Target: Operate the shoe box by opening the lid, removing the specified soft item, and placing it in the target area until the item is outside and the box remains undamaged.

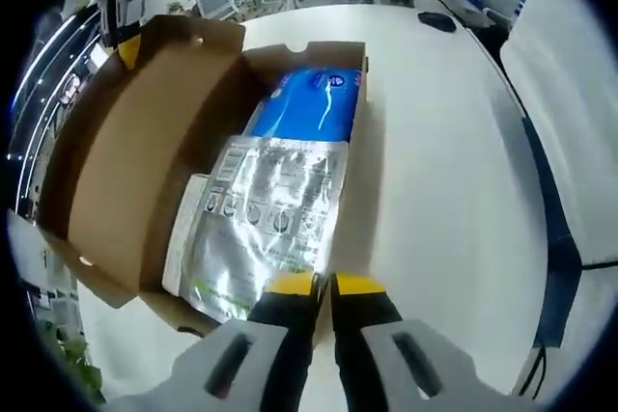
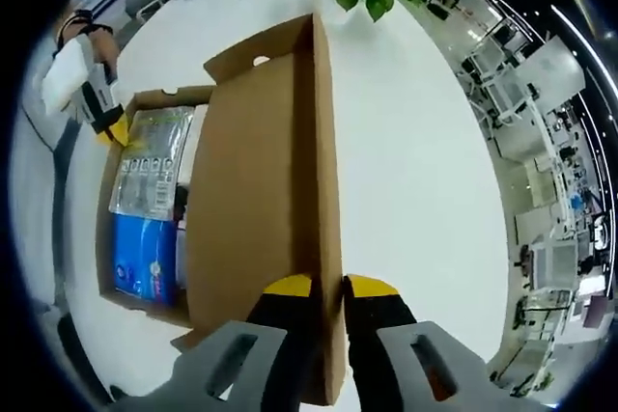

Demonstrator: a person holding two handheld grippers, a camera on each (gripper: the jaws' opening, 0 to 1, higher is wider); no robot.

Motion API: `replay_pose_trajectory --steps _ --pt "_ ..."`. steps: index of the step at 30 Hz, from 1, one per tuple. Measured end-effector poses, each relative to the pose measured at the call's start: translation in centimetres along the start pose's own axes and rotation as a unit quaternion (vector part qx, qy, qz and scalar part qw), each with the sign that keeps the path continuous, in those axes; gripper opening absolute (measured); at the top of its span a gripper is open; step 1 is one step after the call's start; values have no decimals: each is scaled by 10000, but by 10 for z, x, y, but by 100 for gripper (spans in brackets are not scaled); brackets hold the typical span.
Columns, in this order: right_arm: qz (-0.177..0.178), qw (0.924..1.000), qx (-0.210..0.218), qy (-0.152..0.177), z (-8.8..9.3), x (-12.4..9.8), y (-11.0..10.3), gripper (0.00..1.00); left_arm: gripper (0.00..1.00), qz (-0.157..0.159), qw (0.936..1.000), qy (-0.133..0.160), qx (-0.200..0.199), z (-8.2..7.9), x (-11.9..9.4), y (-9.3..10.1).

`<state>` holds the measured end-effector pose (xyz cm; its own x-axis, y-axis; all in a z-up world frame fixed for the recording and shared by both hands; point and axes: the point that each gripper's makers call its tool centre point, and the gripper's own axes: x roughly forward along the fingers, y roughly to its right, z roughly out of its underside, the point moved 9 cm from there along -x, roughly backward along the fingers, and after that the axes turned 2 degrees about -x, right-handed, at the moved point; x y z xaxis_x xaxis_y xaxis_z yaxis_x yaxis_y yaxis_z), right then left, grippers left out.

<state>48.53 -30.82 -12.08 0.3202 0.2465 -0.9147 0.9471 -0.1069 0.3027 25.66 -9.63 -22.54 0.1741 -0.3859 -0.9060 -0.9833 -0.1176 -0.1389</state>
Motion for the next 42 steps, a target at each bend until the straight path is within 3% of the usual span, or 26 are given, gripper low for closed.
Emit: replay_pose_trajectory --steps 1,2,3,4,7,11,13,38,42 --pt "11 10000 16 -1 -1 1 -1 5 4 3 10000 -1 -9 0 0 0" --pt "445 9989 -144 -18 -1 -2 4 4 4 16 10000 1 -37 0 0 0" --pt "28 9997 -229 -80 -2 2 -4 4 4 9 10000 11 -39 0 0 0" --pt "201 9996 -160 -140 0 8 2 3 4 8 10000 20 -50 0 0 0" --pt "234 9993 -204 -218 -2 12 -1 3 4 19 10000 56 -43 0 0 -1" --pt "200 9994 -166 -226 -3 11 -4 2 4 33 9999 63 -71 2 -1 -1" --pt "143 9993 -225 -249 -2 23 7 2 4 39 9999 60 -74 2 -1 -2" --pt "-125 9988 -87 -458 5 51 8 7 4 78 9999 83 -102 5 0 -3" --pt "-137 9989 -59 -447 10 62 17 8 4 70 9998 98 -147 5 1 -3"
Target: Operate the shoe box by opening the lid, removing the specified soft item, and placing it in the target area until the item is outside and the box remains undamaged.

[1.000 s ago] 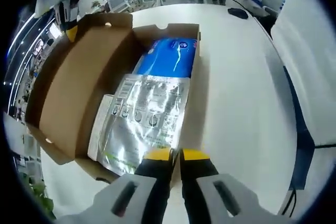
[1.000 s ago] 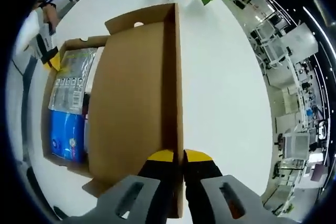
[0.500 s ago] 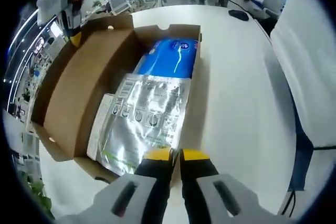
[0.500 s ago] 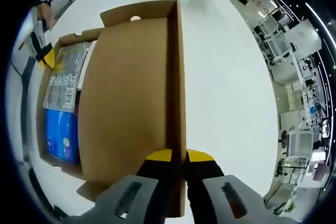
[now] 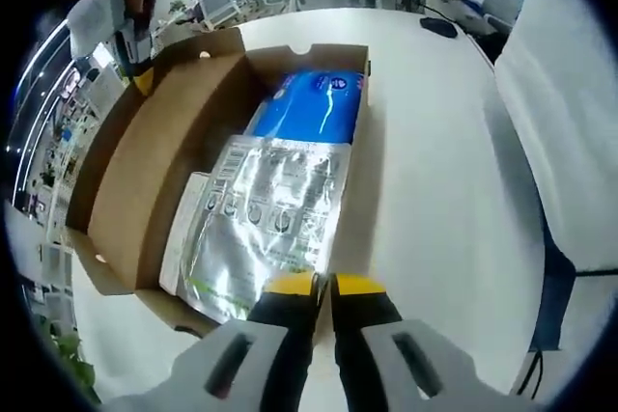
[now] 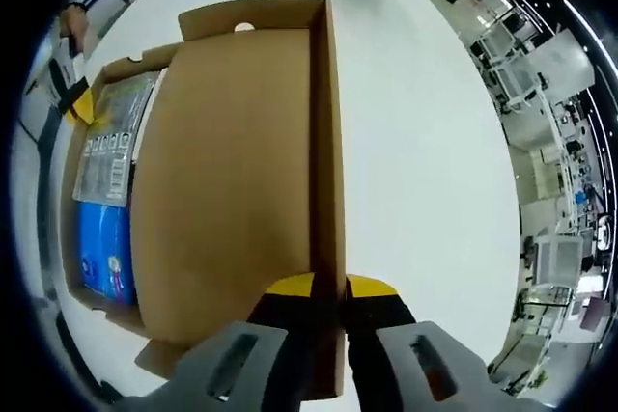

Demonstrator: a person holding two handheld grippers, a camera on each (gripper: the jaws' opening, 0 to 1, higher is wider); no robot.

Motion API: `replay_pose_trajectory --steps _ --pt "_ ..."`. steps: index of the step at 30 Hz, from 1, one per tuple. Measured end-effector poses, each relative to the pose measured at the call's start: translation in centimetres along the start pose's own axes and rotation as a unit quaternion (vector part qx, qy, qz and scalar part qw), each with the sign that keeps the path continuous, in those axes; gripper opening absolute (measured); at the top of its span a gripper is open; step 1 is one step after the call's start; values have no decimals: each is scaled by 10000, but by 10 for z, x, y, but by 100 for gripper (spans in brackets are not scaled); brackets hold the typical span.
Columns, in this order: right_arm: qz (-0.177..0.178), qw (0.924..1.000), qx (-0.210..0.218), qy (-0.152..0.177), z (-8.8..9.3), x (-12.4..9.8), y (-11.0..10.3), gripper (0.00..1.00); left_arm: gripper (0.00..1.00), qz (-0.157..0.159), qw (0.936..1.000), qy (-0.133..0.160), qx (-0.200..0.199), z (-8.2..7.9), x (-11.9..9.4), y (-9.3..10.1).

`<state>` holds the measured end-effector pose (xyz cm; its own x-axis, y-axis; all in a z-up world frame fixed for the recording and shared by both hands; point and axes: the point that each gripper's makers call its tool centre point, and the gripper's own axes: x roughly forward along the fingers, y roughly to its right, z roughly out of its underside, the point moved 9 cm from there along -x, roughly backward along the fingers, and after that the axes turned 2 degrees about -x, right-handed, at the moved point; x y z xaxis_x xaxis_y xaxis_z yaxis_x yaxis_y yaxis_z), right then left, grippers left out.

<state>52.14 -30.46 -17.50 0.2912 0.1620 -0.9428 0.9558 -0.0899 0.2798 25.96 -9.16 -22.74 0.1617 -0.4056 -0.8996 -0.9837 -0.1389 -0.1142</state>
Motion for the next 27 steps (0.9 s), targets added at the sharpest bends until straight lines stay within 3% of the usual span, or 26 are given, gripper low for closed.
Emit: replay_pose_trajectory --steps 16,27 --pt "-52 10000 57 -61 0 12 -11 11 4 14 10000 -37 32 -1 0 1" --pt "-125 9998 82 -92 2 26 -5 12 4 17 10000 -28 8 -1 0 1"
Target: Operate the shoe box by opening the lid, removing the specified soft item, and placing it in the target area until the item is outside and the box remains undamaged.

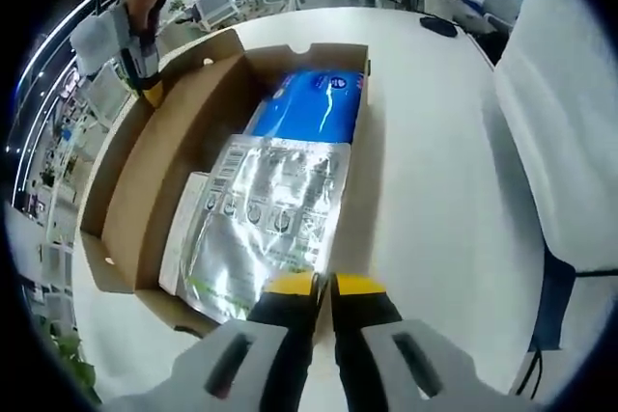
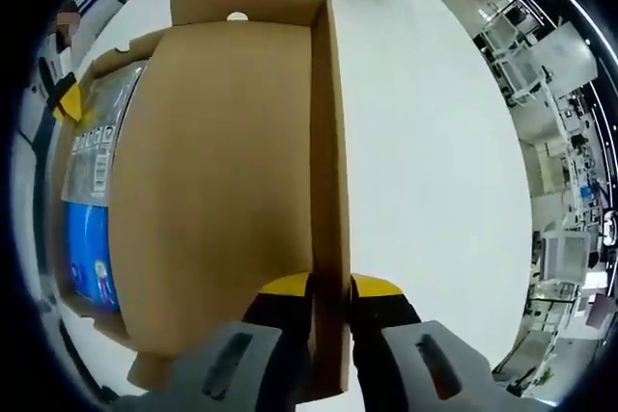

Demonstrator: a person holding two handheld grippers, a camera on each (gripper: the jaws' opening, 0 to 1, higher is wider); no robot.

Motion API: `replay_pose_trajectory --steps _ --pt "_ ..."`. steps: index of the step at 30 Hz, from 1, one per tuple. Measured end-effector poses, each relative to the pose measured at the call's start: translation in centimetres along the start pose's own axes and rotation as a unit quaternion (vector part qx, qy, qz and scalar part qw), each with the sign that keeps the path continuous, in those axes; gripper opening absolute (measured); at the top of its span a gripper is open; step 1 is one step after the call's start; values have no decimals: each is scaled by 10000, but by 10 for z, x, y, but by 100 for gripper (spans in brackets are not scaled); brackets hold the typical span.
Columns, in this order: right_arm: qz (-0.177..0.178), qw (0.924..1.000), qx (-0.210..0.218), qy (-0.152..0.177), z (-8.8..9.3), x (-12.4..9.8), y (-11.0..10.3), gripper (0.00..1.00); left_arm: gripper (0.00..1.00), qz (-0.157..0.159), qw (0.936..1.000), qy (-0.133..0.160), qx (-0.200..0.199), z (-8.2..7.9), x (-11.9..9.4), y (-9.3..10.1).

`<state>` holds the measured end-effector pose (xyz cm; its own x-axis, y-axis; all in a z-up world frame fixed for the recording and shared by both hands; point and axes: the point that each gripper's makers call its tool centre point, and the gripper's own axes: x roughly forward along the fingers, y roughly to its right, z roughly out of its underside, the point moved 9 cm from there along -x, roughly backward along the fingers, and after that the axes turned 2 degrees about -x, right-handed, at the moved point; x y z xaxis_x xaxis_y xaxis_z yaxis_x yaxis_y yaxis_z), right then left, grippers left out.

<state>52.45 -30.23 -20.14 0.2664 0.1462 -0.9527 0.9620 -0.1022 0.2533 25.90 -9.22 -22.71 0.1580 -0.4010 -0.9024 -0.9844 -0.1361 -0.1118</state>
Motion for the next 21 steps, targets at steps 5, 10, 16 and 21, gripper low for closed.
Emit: replay_pose_trajectory --steps 5,10,16,21 --pt "-46 10000 -58 9 0 1 -4 13 4 5 10000 -4 -10 0 0 0" --pt "-73 10000 -57 -29 -1 4 -8 13 4 22 10000 8 -61 0 0 -1" --pt "-85 9998 -117 -96 -2 9 -6 14 4 14 9999 15 -99 0 0 0" --pt "-70 9998 -129 -133 -1 15 -7 15 4 4 9999 39 -124 1 0 0"
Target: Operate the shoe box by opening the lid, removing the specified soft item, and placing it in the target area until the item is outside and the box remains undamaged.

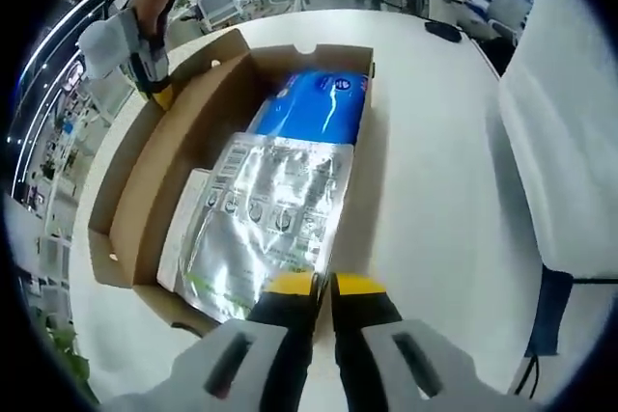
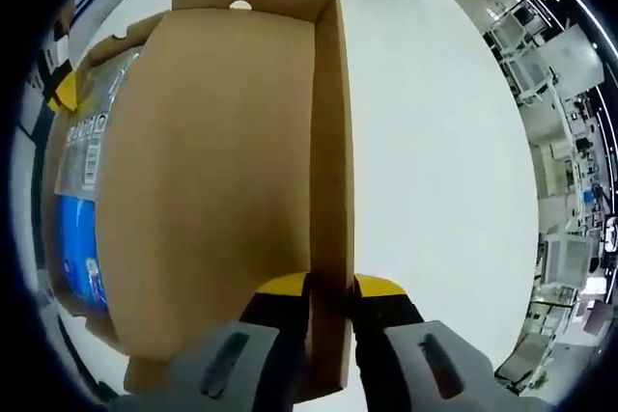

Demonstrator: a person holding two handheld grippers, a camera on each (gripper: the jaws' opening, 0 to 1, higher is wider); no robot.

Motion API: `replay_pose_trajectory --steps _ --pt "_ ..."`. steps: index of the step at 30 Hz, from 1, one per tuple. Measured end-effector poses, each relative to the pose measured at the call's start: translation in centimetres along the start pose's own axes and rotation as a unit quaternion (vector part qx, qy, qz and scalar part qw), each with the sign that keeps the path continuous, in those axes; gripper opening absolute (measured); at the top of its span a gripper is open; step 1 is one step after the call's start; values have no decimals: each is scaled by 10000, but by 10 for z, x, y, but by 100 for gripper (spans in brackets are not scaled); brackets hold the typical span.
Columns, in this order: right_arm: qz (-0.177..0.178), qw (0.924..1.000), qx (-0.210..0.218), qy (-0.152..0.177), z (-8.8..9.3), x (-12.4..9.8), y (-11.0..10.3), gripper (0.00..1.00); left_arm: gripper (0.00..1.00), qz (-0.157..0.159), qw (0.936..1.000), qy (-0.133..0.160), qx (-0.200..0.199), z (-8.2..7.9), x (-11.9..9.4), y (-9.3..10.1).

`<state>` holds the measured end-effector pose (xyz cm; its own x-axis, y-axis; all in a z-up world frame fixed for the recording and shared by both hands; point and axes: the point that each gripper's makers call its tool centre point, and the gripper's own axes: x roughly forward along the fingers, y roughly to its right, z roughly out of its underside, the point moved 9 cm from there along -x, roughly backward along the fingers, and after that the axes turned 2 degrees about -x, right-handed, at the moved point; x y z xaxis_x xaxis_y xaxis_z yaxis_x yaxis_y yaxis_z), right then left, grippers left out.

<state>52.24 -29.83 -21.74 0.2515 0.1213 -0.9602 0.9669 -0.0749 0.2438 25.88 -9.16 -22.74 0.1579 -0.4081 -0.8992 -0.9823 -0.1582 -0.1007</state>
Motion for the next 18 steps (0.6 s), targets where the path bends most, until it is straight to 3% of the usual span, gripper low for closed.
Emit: replay_pose_trajectory --steps 18 --pt "85 9999 -106 -39 -1 -1 -6 16 4 1 10000 -39 -8 0 0 -1"
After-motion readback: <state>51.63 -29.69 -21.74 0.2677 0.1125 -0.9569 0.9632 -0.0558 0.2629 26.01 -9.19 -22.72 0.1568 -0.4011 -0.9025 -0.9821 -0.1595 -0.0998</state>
